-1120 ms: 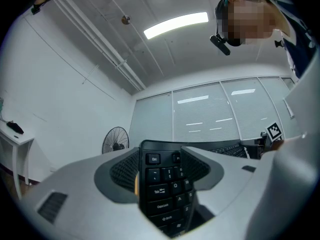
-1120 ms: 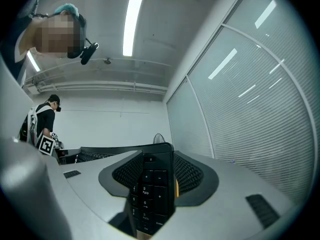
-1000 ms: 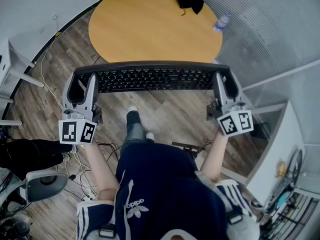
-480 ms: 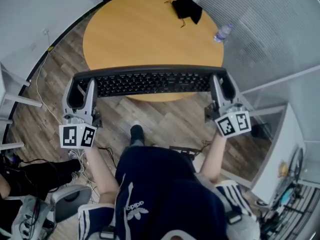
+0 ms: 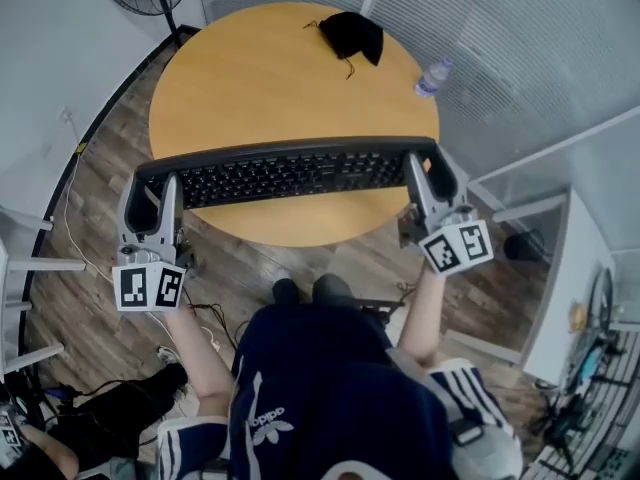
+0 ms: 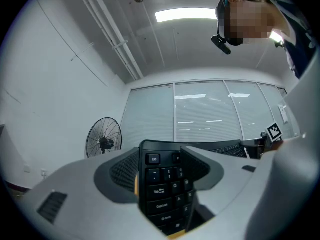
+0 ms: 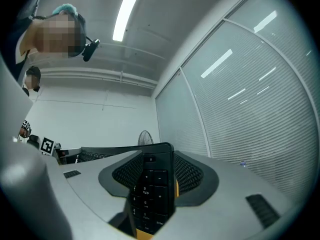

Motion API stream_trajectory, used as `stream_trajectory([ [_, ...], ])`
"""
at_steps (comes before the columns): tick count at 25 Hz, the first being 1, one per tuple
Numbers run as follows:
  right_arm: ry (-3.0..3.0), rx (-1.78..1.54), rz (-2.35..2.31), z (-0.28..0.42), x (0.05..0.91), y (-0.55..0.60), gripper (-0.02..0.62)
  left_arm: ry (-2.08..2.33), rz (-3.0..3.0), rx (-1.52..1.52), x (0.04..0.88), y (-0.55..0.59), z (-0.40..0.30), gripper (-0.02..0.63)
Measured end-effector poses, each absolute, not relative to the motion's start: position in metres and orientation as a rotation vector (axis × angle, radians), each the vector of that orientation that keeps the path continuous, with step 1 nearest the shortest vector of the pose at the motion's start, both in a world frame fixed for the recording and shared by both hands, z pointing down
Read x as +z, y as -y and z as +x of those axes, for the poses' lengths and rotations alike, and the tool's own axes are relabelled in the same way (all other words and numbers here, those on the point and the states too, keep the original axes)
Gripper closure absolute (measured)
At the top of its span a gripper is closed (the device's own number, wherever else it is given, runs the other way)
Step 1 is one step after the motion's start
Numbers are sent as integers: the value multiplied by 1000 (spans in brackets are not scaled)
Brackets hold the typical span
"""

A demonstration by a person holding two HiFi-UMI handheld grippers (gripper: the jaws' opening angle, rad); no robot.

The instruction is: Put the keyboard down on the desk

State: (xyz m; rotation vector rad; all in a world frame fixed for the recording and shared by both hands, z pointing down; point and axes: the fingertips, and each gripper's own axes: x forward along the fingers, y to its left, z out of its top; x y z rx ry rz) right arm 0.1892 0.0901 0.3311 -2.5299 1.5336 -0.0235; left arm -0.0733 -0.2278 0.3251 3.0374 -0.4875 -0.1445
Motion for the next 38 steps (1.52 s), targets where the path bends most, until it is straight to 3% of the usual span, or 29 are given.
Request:
stream_trajectory([
  [17, -1528, -46, -2536, 211, 339, -84, 417, 481, 3011, -122, 337, 236, -50, 362],
  [24, -1586, -29, -2553, 225, 302, -97, 417, 504, 3007, -137, 308, 214, -39, 362],
  [38, -1620, -100, -2525, 215, 324, -91, 417, 545, 2990, -58, 325, 213, -57, 362],
])
